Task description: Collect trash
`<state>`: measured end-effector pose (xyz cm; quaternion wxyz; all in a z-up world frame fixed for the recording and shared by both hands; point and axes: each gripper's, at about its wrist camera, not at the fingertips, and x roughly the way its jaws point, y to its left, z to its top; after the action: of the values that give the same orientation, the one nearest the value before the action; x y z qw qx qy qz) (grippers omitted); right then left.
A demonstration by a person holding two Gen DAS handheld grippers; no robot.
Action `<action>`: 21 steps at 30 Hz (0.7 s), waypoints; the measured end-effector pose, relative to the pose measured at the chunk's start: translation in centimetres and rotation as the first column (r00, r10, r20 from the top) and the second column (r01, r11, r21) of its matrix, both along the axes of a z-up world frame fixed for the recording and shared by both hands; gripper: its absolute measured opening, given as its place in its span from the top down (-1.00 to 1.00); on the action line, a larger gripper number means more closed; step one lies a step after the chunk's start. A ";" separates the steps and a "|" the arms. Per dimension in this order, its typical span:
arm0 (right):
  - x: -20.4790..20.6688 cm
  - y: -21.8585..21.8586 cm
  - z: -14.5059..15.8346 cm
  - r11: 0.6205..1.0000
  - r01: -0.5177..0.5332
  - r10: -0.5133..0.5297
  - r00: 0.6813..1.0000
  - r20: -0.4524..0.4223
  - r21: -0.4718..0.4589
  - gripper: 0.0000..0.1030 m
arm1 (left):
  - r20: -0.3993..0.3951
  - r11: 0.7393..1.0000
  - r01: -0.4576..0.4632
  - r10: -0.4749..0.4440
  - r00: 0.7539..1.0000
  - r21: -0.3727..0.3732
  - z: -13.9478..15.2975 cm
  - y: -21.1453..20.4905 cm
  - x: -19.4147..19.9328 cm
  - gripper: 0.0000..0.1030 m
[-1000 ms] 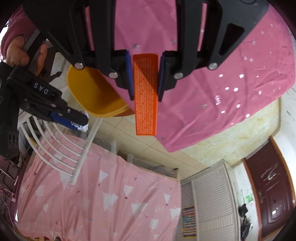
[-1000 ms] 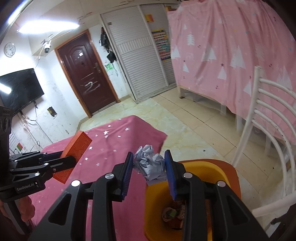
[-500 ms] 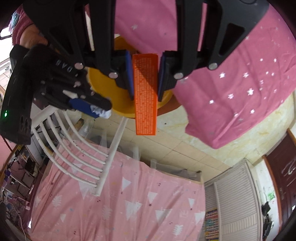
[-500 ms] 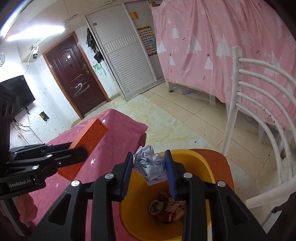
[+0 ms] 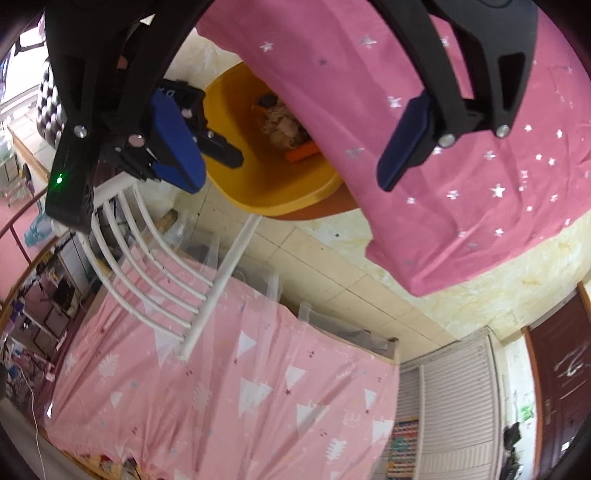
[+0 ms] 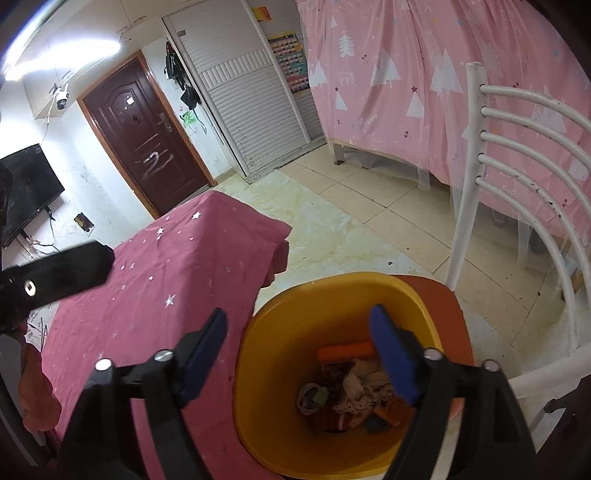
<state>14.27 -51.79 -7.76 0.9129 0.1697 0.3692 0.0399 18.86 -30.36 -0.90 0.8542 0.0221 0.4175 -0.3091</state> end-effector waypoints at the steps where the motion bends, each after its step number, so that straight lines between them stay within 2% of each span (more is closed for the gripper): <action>1: 0.0 0.2 0.1 1.000 -0.001 0.001 1.000 0.003 0.003 -0.58 | 0.017 1.000 -0.016 0.016 1.000 0.000 0.3 0.6 -0.1 -0.78; 4: 0.3 0.8 0.4 1.000 -0.005 0.005 1.000 0.018 0.013 -0.69 | 0.081 0.998 -0.068 0.069 0.994 -0.013 1.1 2.8 -0.5 -0.84; 8: 0.8 2.6 1.0 1.000 -0.020 0.020 0.999 0.035 0.000 -0.77 | 0.173 0.990 -0.141 0.140 0.975 -0.005 2.1 5.4 -1.4 -0.88; 12: 1.1 4.9 2.1 0.998 -0.041 0.043 0.997 0.057 -0.038 -0.81 | 0.215 0.980 -0.196 0.194 0.957 -0.009 2.9 8.1 -1.7 -0.88; 17: 0.9 8.5 3.8 0.994 -0.078 0.085 0.992 0.095 -0.078 -0.83 | 0.291 0.960 -0.282 0.269 0.918 0.003 3.8 11.8 -2.8 -0.88; 21: 0.4 11.1 5.1 0.989 -0.112 0.125 0.982 0.142 -0.092 -0.83 | 0.308 0.941 -0.340 0.323 0.895 0.000 3.9 14.6 -3.9 -0.88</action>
<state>14.71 -40.71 -2.63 0.9400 0.1055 0.3115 0.0912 14.99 -15.79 3.03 0.9473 0.0209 0.2871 -0.1407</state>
